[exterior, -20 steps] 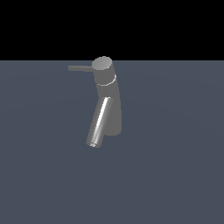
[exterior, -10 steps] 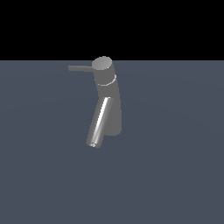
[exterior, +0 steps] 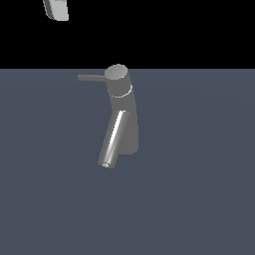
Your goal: Turn on the faucet by rotating a designated handle.
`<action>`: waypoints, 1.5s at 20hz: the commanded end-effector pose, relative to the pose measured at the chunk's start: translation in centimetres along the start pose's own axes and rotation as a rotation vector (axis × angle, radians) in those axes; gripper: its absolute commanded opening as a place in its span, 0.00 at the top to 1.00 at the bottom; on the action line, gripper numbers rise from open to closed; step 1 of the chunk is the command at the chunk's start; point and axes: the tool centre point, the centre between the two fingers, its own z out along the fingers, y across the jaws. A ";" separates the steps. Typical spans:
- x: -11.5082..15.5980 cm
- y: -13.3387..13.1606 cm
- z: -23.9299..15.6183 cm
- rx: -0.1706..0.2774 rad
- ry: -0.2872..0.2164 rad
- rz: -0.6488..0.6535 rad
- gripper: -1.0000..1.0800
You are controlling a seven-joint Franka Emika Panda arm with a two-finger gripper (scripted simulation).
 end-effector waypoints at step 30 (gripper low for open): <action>5.8 -9.0 8.6 0.206 0.208 0.673 1.00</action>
